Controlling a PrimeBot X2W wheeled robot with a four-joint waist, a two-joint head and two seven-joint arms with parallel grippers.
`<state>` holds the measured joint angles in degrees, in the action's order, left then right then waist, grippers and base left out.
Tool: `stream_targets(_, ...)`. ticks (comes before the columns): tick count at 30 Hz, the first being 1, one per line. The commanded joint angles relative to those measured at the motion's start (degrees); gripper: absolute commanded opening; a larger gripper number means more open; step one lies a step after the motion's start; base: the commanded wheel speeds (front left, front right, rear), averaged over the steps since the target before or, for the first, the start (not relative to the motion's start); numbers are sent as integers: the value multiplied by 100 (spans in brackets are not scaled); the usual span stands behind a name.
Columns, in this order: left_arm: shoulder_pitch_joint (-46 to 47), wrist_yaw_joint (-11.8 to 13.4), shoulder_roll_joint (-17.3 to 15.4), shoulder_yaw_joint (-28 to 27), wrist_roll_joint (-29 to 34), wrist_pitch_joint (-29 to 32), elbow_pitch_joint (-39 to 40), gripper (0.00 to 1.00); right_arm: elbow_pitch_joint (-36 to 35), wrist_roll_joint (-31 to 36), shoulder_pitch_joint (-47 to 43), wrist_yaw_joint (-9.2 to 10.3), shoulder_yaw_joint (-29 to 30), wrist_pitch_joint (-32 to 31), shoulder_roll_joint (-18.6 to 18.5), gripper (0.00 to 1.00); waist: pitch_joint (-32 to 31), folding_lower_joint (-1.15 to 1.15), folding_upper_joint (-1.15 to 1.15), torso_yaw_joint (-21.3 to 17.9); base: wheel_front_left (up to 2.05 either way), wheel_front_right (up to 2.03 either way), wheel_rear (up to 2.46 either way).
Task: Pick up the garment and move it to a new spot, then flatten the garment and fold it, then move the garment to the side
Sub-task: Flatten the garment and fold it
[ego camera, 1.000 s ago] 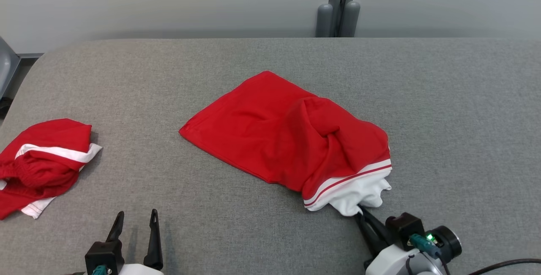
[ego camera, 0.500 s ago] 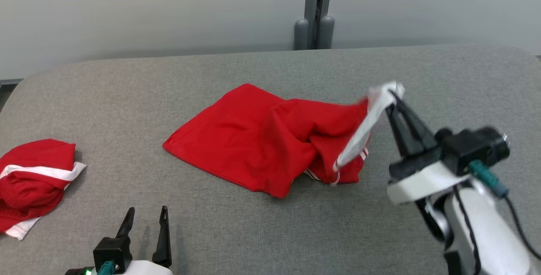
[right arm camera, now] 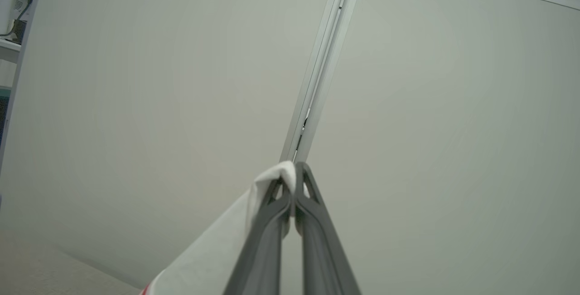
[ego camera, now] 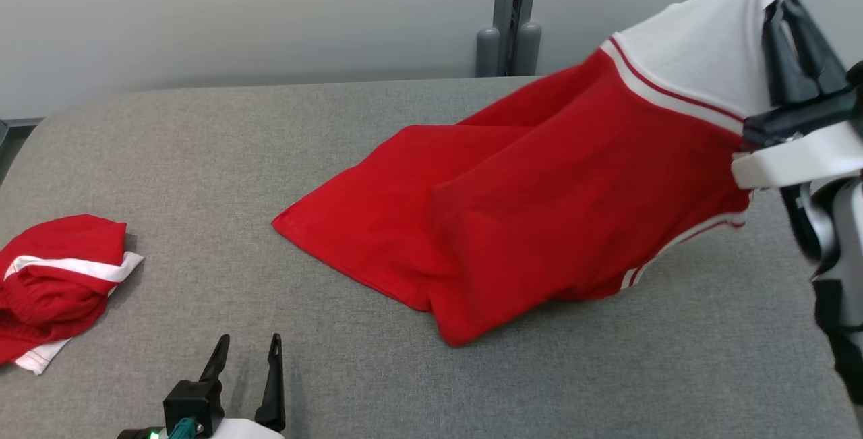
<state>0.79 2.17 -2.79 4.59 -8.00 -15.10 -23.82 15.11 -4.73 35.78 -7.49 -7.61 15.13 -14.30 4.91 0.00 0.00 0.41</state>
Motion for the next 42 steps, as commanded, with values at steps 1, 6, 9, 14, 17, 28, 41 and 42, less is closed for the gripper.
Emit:
stream_targets(1,69,13,-23,-9,-5,-9,-16,100,24,66,169,0,14,3,-143,0,52,0,0,23,0,0,0)
stream_targets(6,178,-12,-22,72,-44,-8,-55,100,229,57,612,0,-175,3,-384,0,202,0,0,114,0,0,0)
stream_targets(9,251,6,-24,174,-102,-8,-82,100,339,36,923,0,-373,3,-431,0,290,0,0,204,0,0,0)
stream_targets(14,328,42,-23,277,-157,-8,-116,100,377,5,1690,0,-698,3,-456,0,394,0,0,346,0,0,0)
stream_targets(17,361,50,-22,316,-168,-9,-150,100,454,39,2238,0,-839,2,-443,0,420,0,0,440,0,0,0)
stream_targets(28,226,77,-24,476,-217,-8,-254,100,383,-294,3729,0,-1743,3,157,0,208,0,0,807,0,0,0)
stream_targets(41,278,84,-24,616,-266,-8,-220,100,1625,29,4193,0,-1391,-114,-87,0,470,0,0,1084,0,0,0)
stream_targets(42,319,77,-21,646,-272,-8,-214,100,1825,53,4112,0,-1319,-144,-112,0,535,0,0,1127,0,0,0)
